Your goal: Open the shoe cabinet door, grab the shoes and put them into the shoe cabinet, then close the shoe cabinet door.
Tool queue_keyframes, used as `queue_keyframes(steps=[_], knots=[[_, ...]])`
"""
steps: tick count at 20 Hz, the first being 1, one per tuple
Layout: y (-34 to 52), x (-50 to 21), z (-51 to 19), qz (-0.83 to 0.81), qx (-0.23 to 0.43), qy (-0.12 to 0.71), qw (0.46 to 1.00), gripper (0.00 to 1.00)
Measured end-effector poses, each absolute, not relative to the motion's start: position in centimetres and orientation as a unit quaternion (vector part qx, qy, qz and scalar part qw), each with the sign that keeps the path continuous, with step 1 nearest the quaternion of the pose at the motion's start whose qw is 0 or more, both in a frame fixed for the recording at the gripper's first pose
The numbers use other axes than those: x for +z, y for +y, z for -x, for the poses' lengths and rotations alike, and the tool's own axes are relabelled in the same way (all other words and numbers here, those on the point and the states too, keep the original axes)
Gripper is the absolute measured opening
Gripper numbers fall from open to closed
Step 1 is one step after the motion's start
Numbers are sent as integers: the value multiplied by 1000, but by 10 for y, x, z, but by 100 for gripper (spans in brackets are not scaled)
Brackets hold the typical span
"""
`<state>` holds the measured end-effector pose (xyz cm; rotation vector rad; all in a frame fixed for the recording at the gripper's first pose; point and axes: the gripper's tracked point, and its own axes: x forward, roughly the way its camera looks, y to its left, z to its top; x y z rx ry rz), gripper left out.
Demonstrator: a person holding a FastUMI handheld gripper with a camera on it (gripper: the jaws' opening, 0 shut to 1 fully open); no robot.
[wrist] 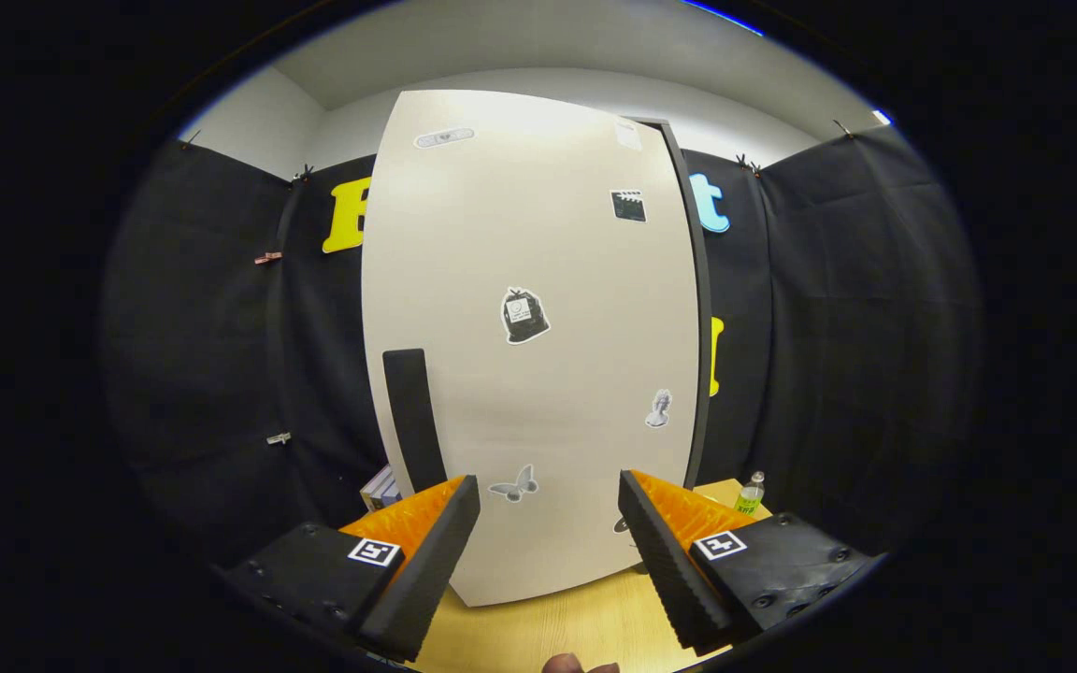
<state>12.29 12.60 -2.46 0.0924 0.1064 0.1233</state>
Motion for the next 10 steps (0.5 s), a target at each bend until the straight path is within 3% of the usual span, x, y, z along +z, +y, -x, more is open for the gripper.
queue_keyframes(steps=[10], knots=[[112, -20, -120, -44, 44, 46, 997, 98]])
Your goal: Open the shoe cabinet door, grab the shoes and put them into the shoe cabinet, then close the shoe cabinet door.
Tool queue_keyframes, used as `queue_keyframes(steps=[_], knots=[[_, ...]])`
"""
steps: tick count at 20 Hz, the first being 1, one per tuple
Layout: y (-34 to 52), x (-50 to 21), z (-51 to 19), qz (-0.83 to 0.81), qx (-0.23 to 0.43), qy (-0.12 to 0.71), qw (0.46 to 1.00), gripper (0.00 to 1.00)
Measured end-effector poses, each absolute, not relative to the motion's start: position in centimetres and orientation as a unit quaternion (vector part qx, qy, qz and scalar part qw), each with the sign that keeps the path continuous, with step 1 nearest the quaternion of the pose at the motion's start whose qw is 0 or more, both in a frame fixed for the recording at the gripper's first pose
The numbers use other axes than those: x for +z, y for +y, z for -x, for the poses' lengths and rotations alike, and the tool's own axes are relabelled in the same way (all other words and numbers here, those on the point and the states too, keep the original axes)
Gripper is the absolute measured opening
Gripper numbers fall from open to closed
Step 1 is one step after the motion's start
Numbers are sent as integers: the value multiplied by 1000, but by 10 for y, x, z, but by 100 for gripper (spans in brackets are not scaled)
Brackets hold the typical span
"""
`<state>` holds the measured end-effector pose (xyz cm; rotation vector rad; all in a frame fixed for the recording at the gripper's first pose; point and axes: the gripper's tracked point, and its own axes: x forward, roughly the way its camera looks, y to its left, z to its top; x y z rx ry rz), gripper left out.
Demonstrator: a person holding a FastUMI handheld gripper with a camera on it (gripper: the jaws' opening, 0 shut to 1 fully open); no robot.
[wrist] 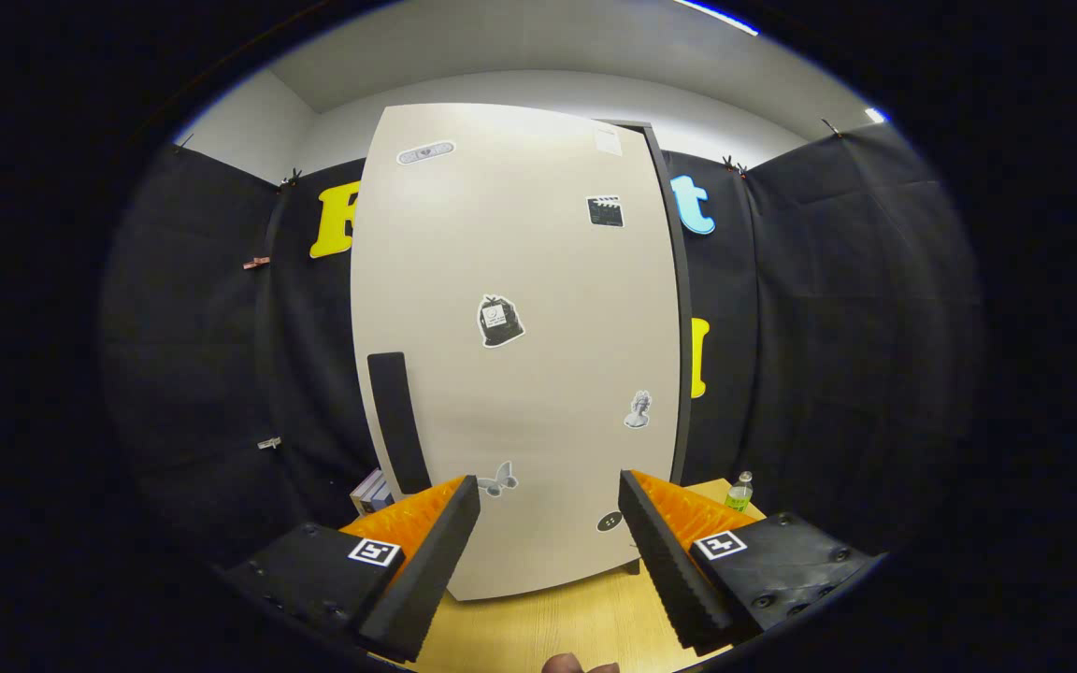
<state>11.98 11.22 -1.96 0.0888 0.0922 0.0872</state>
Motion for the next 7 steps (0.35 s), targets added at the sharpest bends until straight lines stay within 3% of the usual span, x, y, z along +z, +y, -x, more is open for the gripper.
queue_keyframes(steps=[7], knots=[[103, -12, -111, -45, 43, 32, 998, 98]])
